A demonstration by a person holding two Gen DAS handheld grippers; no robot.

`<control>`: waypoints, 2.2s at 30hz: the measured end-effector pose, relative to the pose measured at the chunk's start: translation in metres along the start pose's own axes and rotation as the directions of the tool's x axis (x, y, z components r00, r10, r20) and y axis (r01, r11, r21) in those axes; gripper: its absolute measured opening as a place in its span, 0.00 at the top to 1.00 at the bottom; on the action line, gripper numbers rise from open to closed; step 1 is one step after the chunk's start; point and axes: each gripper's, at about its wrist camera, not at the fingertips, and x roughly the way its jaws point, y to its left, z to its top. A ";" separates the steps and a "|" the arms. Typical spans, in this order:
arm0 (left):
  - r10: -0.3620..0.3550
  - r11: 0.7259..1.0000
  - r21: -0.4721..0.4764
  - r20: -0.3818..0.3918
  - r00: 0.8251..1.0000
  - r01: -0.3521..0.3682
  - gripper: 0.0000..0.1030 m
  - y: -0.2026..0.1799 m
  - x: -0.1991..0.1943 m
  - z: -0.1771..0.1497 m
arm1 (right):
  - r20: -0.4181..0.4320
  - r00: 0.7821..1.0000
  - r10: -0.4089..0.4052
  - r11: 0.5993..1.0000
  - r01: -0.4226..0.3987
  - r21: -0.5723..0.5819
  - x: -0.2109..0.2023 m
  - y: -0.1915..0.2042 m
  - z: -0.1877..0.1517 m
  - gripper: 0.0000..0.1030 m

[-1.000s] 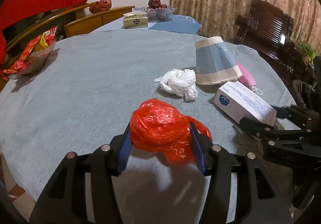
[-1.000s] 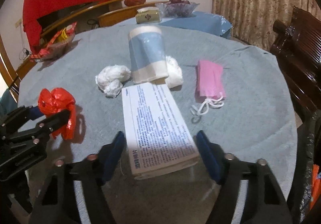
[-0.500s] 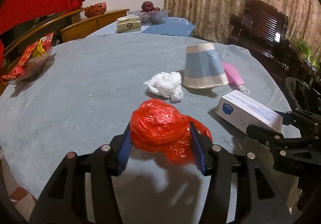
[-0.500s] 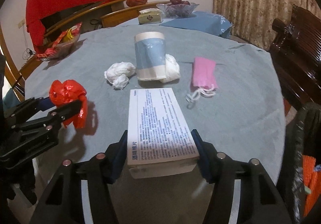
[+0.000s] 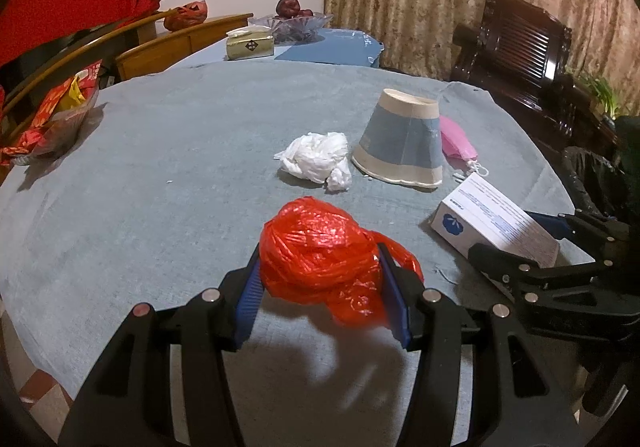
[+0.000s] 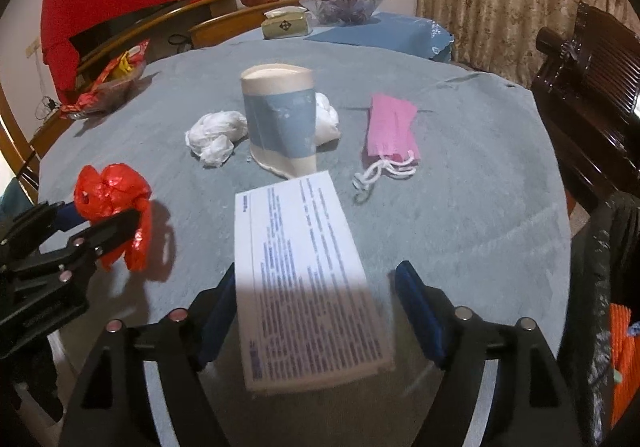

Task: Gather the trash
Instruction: 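Carry the red bag and white box over the bin and open both tools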

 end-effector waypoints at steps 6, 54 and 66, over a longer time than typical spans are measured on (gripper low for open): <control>-0.001 1.000 0.011 0.014 1.000 0.001 0.50 -0.004 -0.006 0.003 | 0.012 1.000 0.014 1.000 -0.014 0.006 -0.010 -0.001 0.000 0.44; -0.379 0.885 0.326 0.095 0.920 0.331 0.49 -0.289 -0.034 0.069 | 0.184 0.903 -0.389 0.864 0.288 0.413 -0.219 -0.221 -0.062 0.54; -0.439 0.840 0.372 0.040 0.898 0.394 0.46 -0.338 -0.012 0.065 | 0.158 0.872 -0.464 0.814 0.350 0.463 -0.232 -0.256 -0.088 0.45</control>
